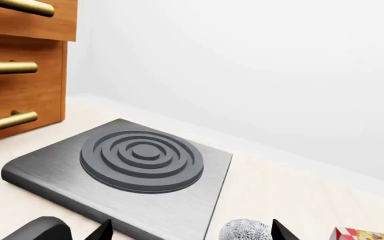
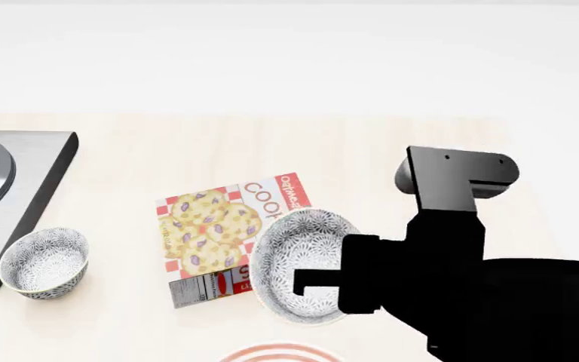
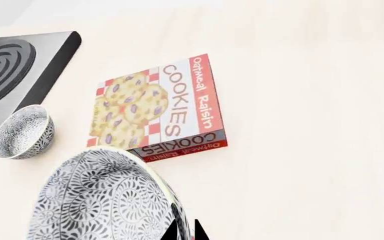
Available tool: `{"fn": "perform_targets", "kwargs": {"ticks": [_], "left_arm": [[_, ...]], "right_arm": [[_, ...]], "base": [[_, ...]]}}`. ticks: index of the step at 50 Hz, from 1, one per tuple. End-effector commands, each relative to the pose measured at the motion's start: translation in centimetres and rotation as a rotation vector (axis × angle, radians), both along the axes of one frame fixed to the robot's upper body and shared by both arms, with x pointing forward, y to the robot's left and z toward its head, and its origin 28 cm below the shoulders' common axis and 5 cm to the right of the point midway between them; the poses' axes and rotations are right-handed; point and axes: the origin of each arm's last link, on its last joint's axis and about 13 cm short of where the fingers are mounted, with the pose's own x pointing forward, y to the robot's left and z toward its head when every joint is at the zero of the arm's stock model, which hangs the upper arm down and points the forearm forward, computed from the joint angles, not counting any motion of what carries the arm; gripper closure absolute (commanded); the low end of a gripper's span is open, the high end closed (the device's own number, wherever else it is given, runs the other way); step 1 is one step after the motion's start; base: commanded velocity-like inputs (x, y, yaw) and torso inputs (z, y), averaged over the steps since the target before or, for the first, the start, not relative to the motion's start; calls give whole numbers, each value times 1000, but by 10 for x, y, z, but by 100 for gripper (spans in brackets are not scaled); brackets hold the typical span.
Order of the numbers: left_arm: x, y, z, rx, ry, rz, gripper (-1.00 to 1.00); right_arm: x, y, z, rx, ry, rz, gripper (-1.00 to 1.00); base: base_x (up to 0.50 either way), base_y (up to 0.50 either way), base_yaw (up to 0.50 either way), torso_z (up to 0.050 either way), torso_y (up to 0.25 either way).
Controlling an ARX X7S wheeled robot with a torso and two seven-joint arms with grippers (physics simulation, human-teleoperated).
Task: Pick the akita bowl next to the plate and place it on the plate.
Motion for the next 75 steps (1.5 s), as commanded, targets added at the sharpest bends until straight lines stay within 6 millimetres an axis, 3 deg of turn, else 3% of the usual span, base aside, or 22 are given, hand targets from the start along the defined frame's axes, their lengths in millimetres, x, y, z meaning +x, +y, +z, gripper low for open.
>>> {"fn": "perform_targets", "kwargs": {"ticks": [1,48,75], "left_arm": [[0,0,-1,-2,0,0,-100],[1,1,-1,-3,2,1,-100],[0,1,0,-4,2,2,-100]], "right_arm": [[-7,0,-7,31,51,60,100],[-10,13,-54,86,173,151,100],[-22,16,-65,47,244,209,100]], "base": [[0,0,0,0,0],[0,0,0,0,0],[0,0,0,0,0]]}}
